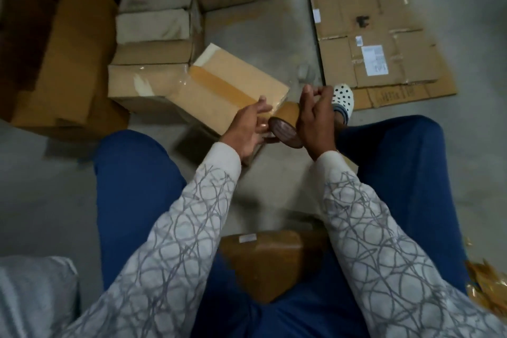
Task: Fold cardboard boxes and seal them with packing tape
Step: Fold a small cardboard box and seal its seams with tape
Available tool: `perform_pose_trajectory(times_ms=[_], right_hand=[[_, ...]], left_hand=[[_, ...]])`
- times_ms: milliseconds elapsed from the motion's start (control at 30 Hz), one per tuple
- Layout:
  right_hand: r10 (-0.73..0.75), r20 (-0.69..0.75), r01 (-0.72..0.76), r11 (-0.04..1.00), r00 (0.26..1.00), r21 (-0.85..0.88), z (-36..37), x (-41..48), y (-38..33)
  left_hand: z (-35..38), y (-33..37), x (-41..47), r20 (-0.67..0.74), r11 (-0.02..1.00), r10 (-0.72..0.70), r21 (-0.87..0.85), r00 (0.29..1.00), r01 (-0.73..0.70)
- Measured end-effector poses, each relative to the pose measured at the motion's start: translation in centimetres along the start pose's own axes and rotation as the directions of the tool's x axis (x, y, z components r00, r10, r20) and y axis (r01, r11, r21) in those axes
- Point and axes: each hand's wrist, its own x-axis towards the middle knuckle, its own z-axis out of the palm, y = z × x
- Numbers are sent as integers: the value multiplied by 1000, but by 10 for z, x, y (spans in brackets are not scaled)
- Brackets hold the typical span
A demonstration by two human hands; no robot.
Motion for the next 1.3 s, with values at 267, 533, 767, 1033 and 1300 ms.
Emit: perform_pose_trajectory(times_ms=[267, 533, 767, 1033, 1300], right_hand=[[-277, -1, 275, 956, 961, 102, -28, -98, -48], [-341, 51, 340, 940, 939, 36, -39, -183, -53], [-358, 151, 366, 930, 922, -32, -41, -189, -47], [-325, 202, 350, 931, 924, -103, -36, -185, -35], [-256, 163, 281, 947, 953, -156, -60, -160, -22]], left_hand=[[-26, -37, -143, 15, 949, 270, -175, 963, -263], [-26, -96, -209, -242, 901, 433, 70, 869, -429], [-29, -109, -205, -316, 885, 458, 77, 831, -459], [-20, -103, -195, -379, 933, 359, 125, 853, -337], [-30, -94, -186, -587, 922, 387, 259, 712, -287]])
